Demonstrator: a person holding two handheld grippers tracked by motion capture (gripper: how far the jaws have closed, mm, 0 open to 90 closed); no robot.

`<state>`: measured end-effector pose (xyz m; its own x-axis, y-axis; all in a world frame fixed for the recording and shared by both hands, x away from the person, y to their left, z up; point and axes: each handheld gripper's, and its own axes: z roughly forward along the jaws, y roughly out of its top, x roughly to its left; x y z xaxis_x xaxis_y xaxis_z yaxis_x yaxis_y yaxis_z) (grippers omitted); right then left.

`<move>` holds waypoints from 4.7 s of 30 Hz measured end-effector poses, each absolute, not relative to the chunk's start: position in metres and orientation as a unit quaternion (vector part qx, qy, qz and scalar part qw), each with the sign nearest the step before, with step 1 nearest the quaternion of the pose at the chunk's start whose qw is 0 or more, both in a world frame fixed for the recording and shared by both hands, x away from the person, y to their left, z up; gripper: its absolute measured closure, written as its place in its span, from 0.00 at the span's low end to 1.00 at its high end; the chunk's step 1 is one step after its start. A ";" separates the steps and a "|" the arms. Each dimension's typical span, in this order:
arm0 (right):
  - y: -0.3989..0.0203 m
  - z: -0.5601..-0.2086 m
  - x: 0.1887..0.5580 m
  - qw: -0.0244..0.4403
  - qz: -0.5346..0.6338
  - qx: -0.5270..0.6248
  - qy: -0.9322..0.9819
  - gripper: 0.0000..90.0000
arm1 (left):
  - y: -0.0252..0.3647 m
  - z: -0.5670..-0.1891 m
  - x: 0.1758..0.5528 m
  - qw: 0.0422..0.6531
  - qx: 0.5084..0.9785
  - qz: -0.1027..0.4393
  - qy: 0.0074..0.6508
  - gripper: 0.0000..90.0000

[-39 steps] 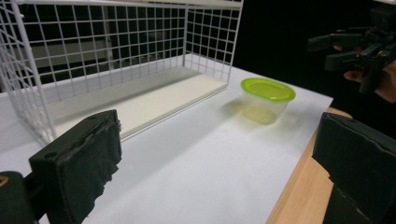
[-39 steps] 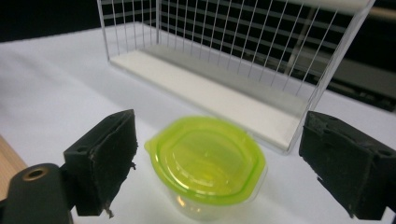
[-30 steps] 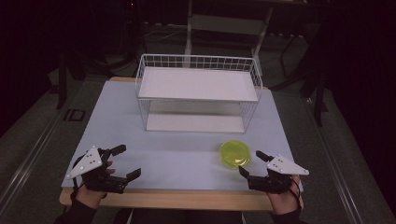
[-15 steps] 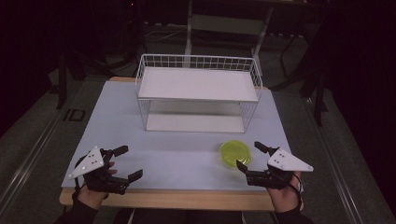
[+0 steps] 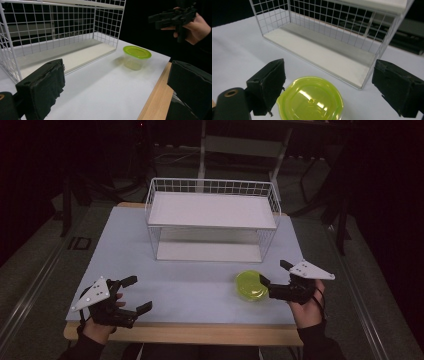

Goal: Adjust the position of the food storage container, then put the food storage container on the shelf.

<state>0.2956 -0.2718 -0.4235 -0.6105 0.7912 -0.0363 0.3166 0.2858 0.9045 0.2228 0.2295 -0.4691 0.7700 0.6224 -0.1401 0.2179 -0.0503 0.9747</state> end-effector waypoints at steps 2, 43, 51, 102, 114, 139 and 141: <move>-0.275 -0.427 0.301 0.246 0.470 0.374 0.761 0.14 | 0.229 -0.469 0.223 0.620 0.707 0.163 0.297 0.02; -0.282 -0.517 0.342 0.144 0.320 0.458 0.817 1.00 | 0.228 -0.469 0.223 0.619 0.710 0.166 0.292 0.02; -0.268 -0.519 0.343 0.125 0.326 0.457 0.818 1.00 | 0.228 -0.470 0.223 0.619 0.710 0.167 0.292 0.02; -0.157 -0.522 0.335 0.061 0.343 0.380 0.857 0.98 | 0.228 -0.469 0.222 0.621 0.711 0.163 0.286 0.02; -0.183 -0.503 0.333 0.105 0.353 0.393 0.842 0.74 | 0.228 -0.469 0.223 0.621 0.711 0.160 0.290 0.02; -0.206 -0.438 0.284 0.153 0.438 0.325 0.824 0.21 | 0.182 -0.453 0.239 0.604 0.742 0.078 0.280 0.02; -0.205 -0.433 0.284 0.152 0.441 0.318 0.825 0.21 | 0.175 -0.448 0.241 0.597 0.748 0.076 0.279 0.02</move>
<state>0.2839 -0.2047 -0.4333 -0.7517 0.6588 0.0306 0.3914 0.4084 0.8246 0.2413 0.1749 -0.4476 0.8327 0.5081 -0.2203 0.3273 -0.1305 0.9359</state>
